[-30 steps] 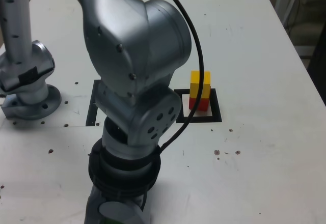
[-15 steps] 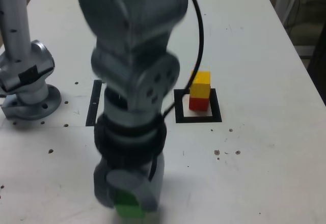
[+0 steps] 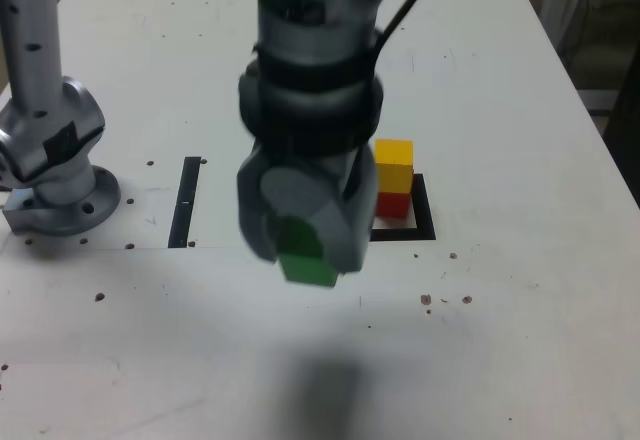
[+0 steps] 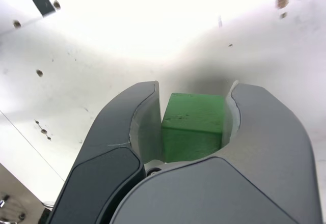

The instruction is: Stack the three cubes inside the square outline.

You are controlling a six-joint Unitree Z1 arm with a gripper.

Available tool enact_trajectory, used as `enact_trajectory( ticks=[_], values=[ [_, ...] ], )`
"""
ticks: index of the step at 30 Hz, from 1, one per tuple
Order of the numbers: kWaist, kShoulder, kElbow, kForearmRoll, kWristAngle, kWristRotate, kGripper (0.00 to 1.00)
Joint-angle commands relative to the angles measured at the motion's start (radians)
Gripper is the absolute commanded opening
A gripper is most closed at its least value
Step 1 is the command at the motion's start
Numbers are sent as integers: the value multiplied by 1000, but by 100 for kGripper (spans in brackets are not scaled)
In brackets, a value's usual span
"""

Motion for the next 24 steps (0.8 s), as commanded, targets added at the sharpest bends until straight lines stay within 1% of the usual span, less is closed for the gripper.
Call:
enact_trajectory(
  ticks=[1, 6, 11, 19, 24],
  values=[
    [25, -8, -31, 23, 6, 20, 8],
    [106, -6, -105, 85, 15, 80, 8],
    [219, -4, -153, 118, 29, 155, 6],
    [382, 19, -171, 127, 48, 238, 5],
    [435, 56, -179, 125, 58, 260, 5]
  ],
)
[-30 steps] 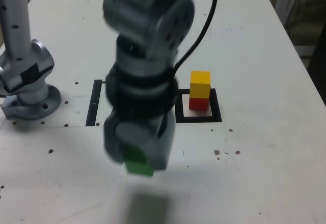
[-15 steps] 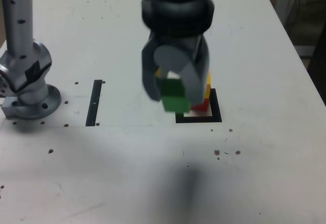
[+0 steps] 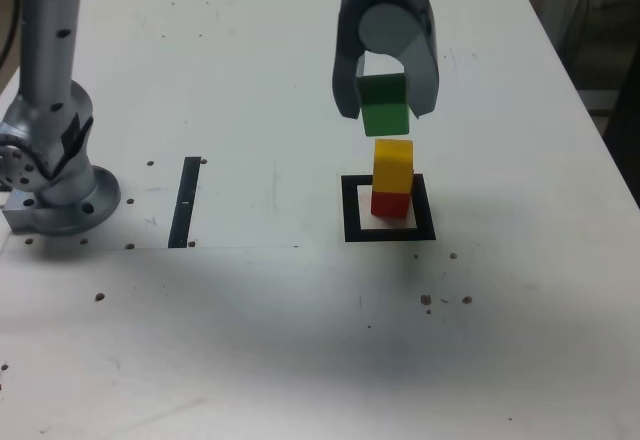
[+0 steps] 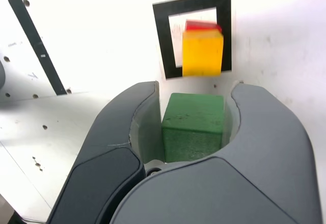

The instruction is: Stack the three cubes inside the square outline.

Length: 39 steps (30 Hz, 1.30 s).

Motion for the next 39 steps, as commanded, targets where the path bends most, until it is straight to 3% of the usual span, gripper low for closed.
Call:
enact_trajectory(
  ticks=[1, 9, 23, 29, 39],
  values=[
    [13, 24, -8, 10, 3, 6, 5],
    [33, 87, -8, 5, 12, 23, 5],
    [68, 100, 15, -3, -11, 49, 7],
    [68, 110, 16, -12, -25, 56, 11],
    [68, 121, 18, -23, -7, 58, 22]
  ],
)
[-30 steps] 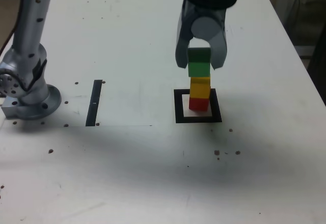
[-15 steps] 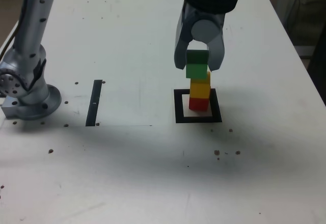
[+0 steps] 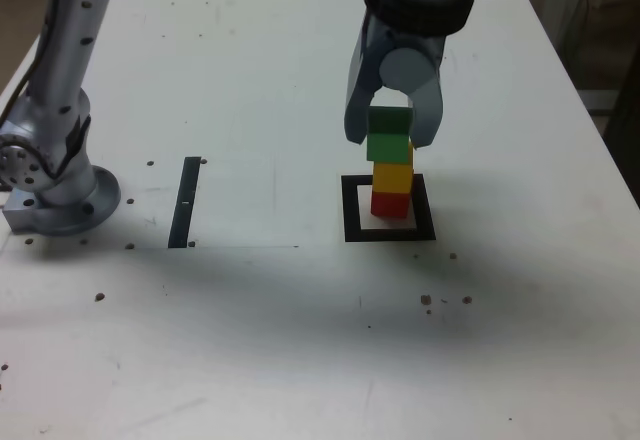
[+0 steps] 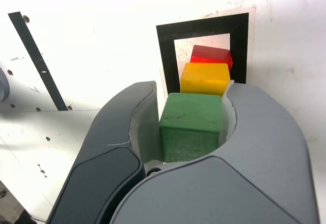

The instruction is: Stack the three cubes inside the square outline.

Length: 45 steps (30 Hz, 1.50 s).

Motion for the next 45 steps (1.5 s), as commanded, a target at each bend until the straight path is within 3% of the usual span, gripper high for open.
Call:
enact_trajectory(
  ticks=[1, 16, 27, 32, 37, 40, 45],
  values=[
    [2, 4, -2, 4, 4, 1, 22],
    [2, 4, -6, 4, 8, 2, 29],
    [7, 5, -7, 4, 10, 1, 43],
    [11, 8, -1, 5, 10, 1, 54],
    [11, 10, 1, 5, 9, 1, 57],
    [11, 12, 2, 4, 7, 1, 65],
    [11, 13, 9, 4, 4, -2, 89]
  ],
)
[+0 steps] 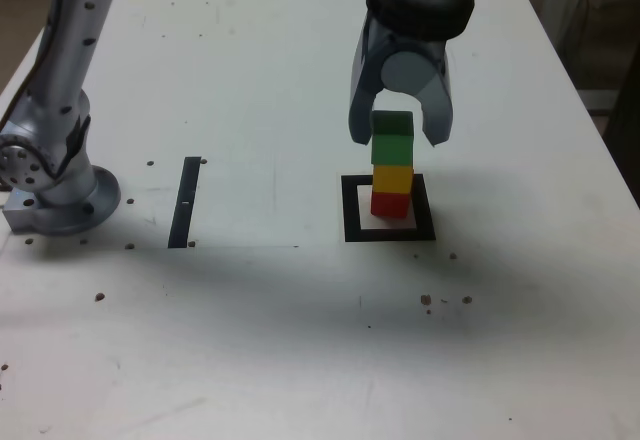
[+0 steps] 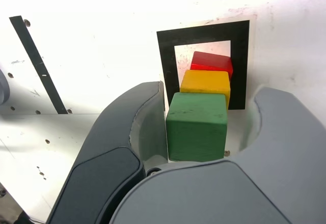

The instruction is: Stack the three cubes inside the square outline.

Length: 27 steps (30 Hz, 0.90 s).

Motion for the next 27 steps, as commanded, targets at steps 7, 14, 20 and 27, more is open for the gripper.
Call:
enact_trajectory(
  ticks=[7, 14, 20, 27],
  values=[
    [2, -16, 13, 9, -1, -15, 99],
    [2, -65, 19, 16, -12, -20, 99],
    [-8, -166, 27, 28, -28, -21, 99],
    [-33, -420, 92, 42, -1, -22, 99]
  ],
)
